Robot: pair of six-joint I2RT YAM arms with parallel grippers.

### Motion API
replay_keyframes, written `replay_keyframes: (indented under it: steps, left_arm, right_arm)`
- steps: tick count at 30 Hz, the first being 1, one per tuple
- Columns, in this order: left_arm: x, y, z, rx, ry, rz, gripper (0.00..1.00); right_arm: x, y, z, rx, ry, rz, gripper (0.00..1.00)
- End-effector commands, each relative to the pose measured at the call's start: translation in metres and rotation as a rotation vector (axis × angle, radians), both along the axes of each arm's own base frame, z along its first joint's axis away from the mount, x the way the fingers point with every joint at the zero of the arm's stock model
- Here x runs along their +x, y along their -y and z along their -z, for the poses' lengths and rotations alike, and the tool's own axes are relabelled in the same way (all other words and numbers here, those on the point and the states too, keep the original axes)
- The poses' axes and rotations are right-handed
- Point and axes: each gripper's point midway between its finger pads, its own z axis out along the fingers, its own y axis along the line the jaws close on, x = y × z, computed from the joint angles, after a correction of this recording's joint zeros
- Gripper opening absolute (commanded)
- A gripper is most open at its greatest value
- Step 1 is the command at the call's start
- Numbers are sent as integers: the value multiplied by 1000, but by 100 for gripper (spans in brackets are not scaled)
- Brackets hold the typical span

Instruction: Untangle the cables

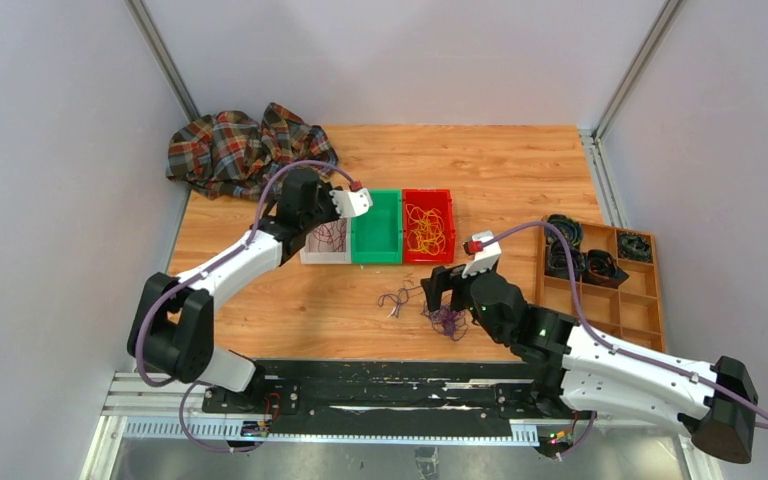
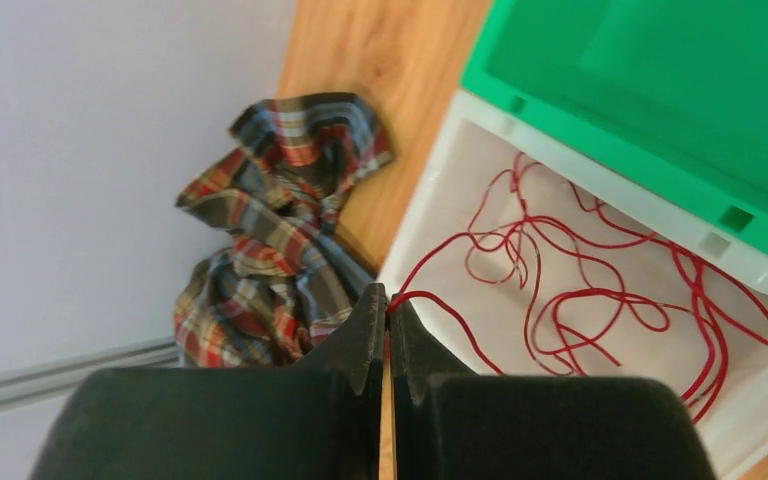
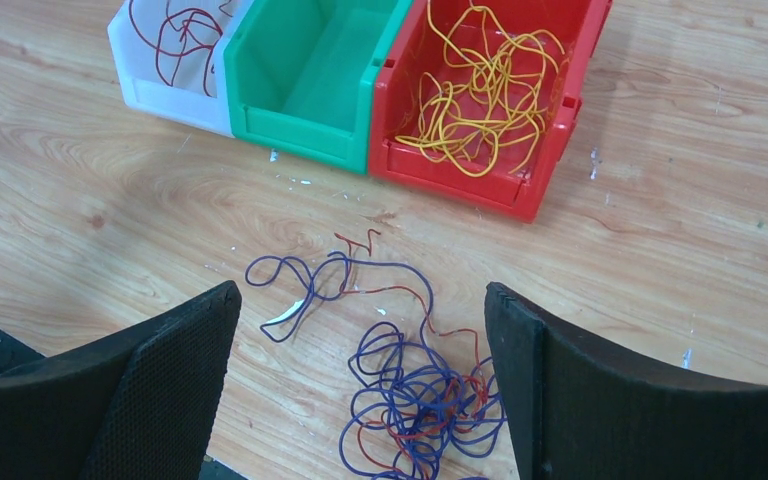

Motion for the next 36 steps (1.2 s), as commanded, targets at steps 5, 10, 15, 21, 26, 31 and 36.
replay_keyframes:
  steps: [5,10,15,21,26,31,36]
  left_arm:
    - [19,2,36,59,-58,-34,0]
    - [29,8,55,14,-103,-66,0]
    - [35,17,69,-53,-149,-73,0]
    - [31,17,93,-65,-217,-69,0]
    - [36,14,98,-68,-241,-85,1]
    - [39,20,55,-101,-299,-65,26]
    - [30,21,14,-107,-297,-20,60]
  right_arm:
    - [1,20,8,57,-14,88,90]
    - [-1,27,13,51,-29,106,90]
    - [-3,34,14,52,-31,124,90]
    - [-5,41,17,46,-34,138,89]
    - [-6,44,14,49,-28,144,89]
    - [-7,49,9,66,-17,150,89]
    - [-9,50,7,88,-15,147,88]
